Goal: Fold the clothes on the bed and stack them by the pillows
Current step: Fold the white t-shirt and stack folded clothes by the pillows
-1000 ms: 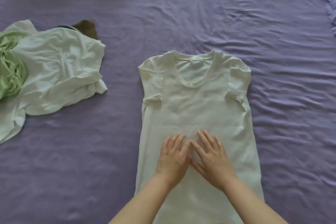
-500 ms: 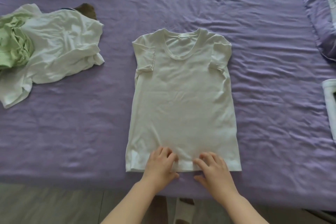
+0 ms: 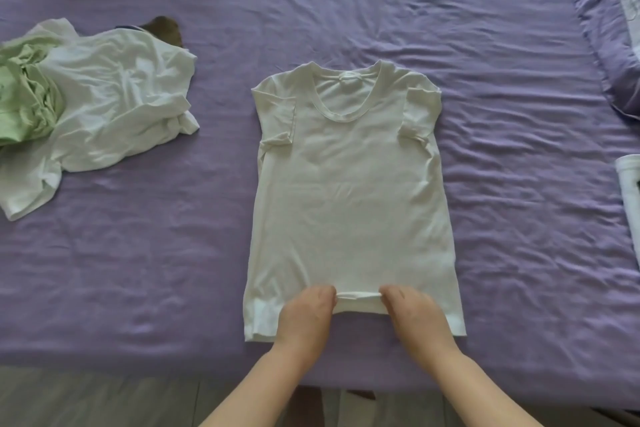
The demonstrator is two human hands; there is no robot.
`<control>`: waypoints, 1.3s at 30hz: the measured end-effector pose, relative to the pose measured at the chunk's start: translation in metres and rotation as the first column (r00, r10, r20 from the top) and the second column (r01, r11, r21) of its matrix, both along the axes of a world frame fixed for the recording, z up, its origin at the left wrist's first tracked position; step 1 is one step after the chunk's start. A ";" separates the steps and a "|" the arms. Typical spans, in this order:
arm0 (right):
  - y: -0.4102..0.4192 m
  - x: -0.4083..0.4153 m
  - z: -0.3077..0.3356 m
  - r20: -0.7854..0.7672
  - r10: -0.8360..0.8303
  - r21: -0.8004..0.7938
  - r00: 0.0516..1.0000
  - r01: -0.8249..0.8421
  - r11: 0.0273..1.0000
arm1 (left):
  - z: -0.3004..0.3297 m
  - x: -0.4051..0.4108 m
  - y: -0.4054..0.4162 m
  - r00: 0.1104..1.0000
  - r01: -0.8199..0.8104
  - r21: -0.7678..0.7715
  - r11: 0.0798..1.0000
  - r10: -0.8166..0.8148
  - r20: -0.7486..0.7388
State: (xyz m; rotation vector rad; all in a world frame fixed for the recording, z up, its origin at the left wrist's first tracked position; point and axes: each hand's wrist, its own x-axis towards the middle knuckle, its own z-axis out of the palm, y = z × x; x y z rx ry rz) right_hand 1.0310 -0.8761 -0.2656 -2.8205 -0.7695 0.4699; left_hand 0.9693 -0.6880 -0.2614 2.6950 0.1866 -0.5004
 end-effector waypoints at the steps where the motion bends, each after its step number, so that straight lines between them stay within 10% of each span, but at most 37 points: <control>1: 0.002 0.007 -0.001 -0.021 -0.009 -0.049 1.000 0.008 0.999 | -0.001 0.006 0.003 0.999 -0.022 0.000 1.000 0.022 -0.031; 16: 0.032 0.205 0.047 -0.309 0.119 -0.135 0.943 -0.168 0.976 | 0.035 0.189 0.118 0.951 0.182 -0.023 0.983 -0.182 -0.248; 20: 0.042 0.238 0.056 -0.134 -0.044 -0.098 0.990 0.031 0.995 | 0.040 0.225 0.148 0.975 0.007 0.040 0.999 0.002 -0.221; 24: 0.057 0.260 0.053 0.037 -0.237 0.003 0.971 0.237 0.972 | 0.039 0.264 0.158 0.946 -0.321 -0.291 0.901 0.292 -0.140; 34: 0.050 0.259 0.026 -0.065 -0.525 -0.422 0.849 0.453 0.785 | -0.001 0.224 0.097 0.973 -0.232 -0.029 0.972 0.232 -0.022; 39: 0.044 0.265 0.025 -0.392 -0.651 0.133 0.650 0.740 0.659 | -0.016 0.213 0.094 0.982 -0.081 -0.002 0.997 0.080 -0.170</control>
